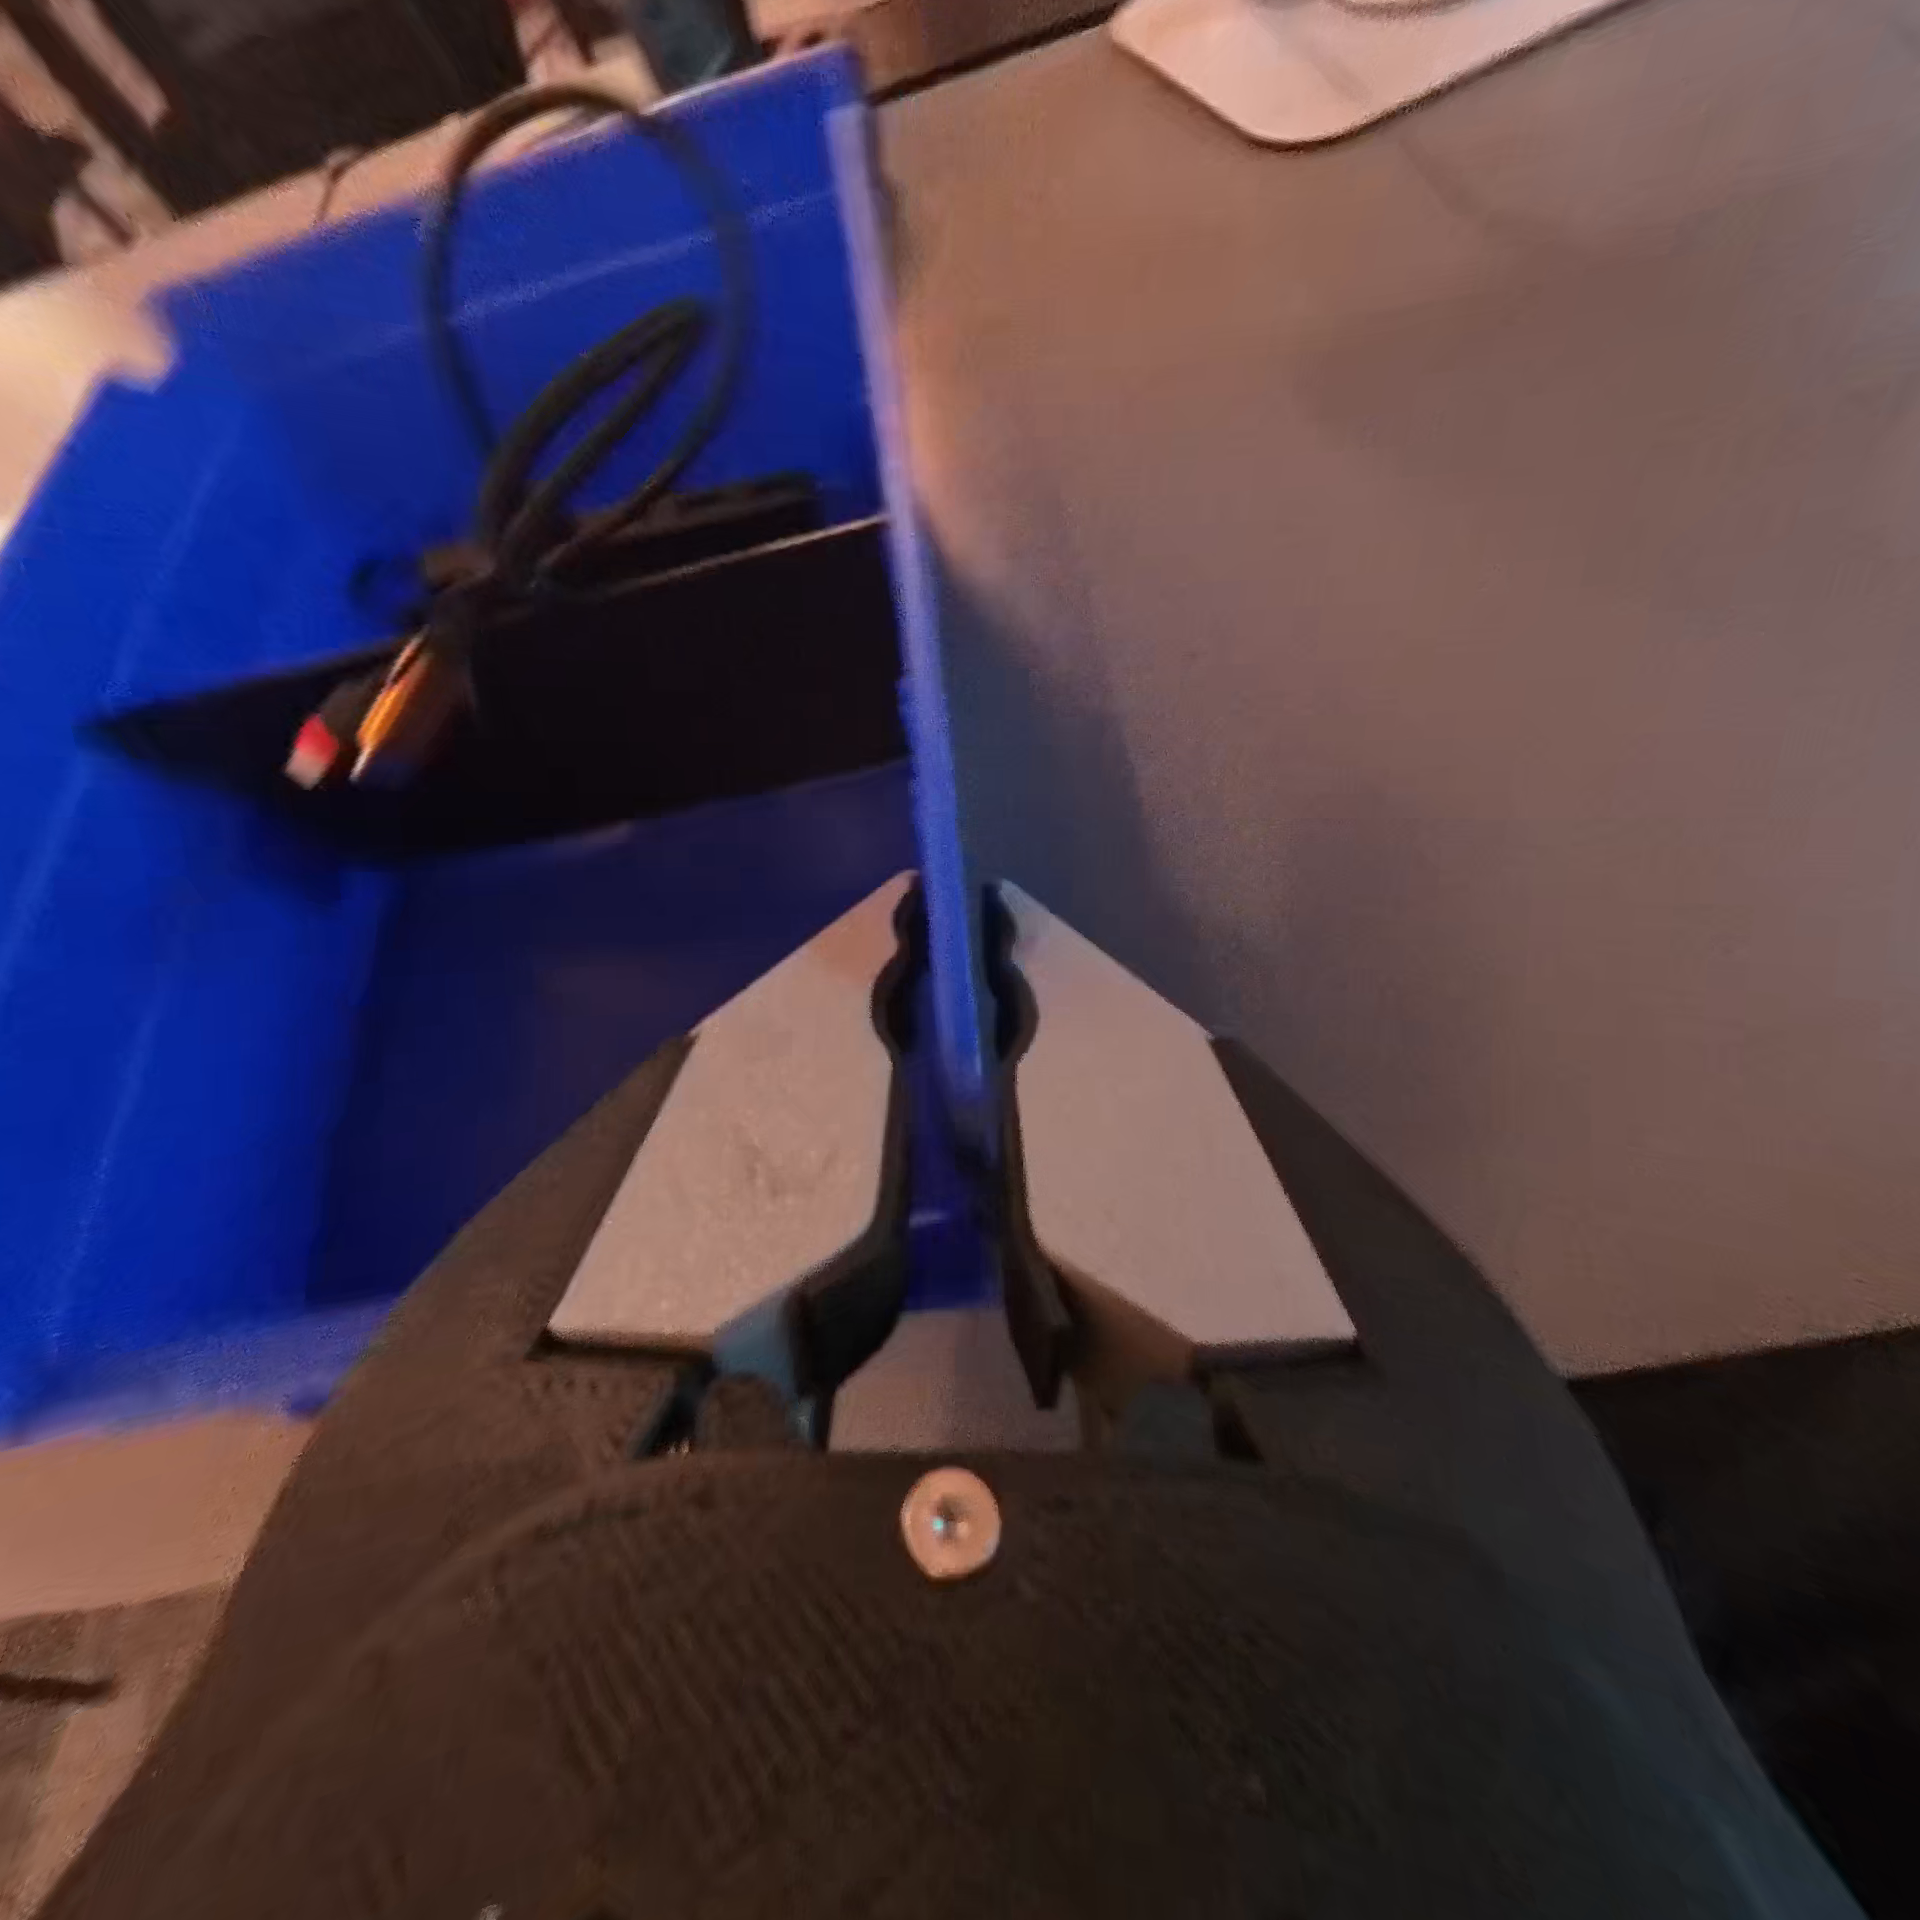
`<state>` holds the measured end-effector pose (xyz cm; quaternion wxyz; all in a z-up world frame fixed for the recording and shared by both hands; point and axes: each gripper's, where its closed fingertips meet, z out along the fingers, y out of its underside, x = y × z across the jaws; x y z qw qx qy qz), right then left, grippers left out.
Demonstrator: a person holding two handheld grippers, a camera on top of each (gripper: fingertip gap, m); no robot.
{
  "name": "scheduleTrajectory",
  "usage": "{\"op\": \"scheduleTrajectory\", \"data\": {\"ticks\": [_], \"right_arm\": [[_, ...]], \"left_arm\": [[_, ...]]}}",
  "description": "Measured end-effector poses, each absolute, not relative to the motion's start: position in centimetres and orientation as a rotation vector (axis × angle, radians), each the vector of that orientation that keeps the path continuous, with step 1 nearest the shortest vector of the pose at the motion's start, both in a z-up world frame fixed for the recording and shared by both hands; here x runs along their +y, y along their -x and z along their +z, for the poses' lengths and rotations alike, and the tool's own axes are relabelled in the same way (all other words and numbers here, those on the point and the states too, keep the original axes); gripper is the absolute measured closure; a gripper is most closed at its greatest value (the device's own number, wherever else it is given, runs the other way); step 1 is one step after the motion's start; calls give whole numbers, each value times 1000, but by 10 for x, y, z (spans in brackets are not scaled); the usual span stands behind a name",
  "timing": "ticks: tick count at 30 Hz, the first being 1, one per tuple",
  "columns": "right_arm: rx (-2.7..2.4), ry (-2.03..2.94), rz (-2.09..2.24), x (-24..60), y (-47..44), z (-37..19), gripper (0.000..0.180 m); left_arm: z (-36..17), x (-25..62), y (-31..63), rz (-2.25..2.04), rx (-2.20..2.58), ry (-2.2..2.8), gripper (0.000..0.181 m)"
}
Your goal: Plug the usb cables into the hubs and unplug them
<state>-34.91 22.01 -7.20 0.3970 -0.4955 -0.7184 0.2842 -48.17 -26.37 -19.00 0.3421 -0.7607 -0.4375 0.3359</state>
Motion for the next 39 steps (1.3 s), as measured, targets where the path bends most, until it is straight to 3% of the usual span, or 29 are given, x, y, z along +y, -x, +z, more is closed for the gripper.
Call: {"op": "scheduleTrajectory", "data": {"ticks": [6,8,10,13,19,22,24,28,32,39], "right_arm": [[-1957,1074,844,160,343,-70,112],[-1999,1027,841,147,343,-74,112],[-2018,1005,827,140,345,-78,112],[-2035,991,804,133,350,-82,112],[-2050,960,767,129,352,-85,112],[-2036,969,784,133,355,-84,112],[-2024,972,765,136,359,-85,112],[-2032,959,753,132,363,-89,112],[-2066,921,743,123,366,-95,112],[-2122,889,815,95,378,-104,112]], "left_arm": [[-168,-228,475,622,-1045,1994,132],[-145,-237,474,607,-1021,1957,130],[-121,-263,484,713,-1021,1969,135],[-102,-307,521,829,-1079,2046,166],[-120,-316,588,551,-1150,2158,149],[-139,-318,607,614,-1114,2293,157],[-156,-318,612,622,-1107,2392,176],[-154,-312,622,674,-1069,2408,179],[-103,-316,631,817,-1066,2263,179],[40,-293,603,1082,-870,2102,181]]}}
